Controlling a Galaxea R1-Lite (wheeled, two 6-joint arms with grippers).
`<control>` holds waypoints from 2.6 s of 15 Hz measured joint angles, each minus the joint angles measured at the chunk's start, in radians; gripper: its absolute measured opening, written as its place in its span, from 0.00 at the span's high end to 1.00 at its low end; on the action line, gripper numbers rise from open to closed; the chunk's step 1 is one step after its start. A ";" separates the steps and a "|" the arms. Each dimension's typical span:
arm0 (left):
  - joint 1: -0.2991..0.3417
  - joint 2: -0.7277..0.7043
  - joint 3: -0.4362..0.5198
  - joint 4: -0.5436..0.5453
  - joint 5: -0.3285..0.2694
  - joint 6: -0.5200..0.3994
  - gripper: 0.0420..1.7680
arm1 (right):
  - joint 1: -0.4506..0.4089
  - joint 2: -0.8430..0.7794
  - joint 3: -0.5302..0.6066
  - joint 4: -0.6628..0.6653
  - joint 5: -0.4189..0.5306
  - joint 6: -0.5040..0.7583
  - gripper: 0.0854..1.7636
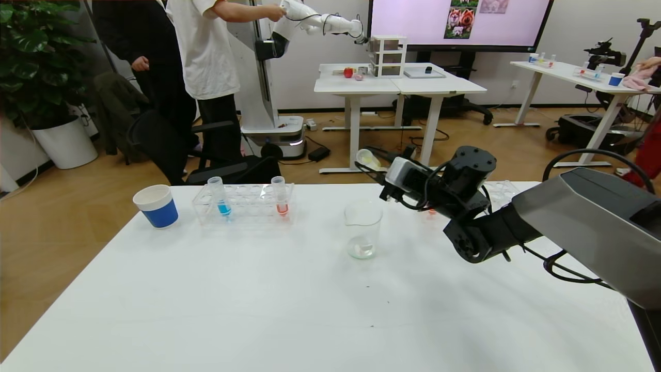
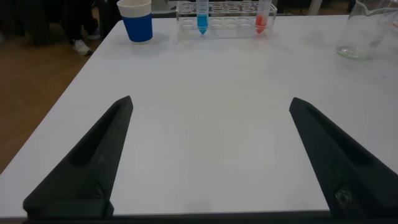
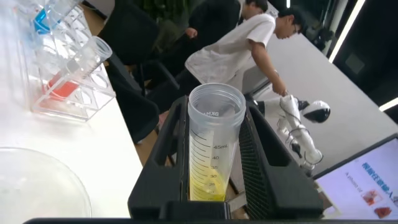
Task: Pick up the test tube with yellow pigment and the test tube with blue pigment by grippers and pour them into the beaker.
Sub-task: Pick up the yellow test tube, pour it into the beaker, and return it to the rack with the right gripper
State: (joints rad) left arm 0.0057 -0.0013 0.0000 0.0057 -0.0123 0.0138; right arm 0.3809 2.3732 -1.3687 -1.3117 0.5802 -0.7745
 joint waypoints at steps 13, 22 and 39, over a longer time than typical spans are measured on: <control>0.000 0.000 0.000 0.000 0.000 0.000 0.01 | -0.024 0.019 0.063 -0.169 0.280 -0.163 0.75; 0.000 0.000 0.000 0.000 0.000 0.000 0.01 | -0.043 0.040 0.053 -0.167 0.304 -0.261 0.75; 0.000 0.000 0.000 0.000 0.000 0.000 0.01 | -0.089 0.097 -0.013 -0.157 0.342 -0.462 0.75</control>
State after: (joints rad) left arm 0.0053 -0.0013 0.0000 0.0062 -0.0119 0.0138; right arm 0.2923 2.4702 -1.3821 -1.4687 0.9226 -1.2364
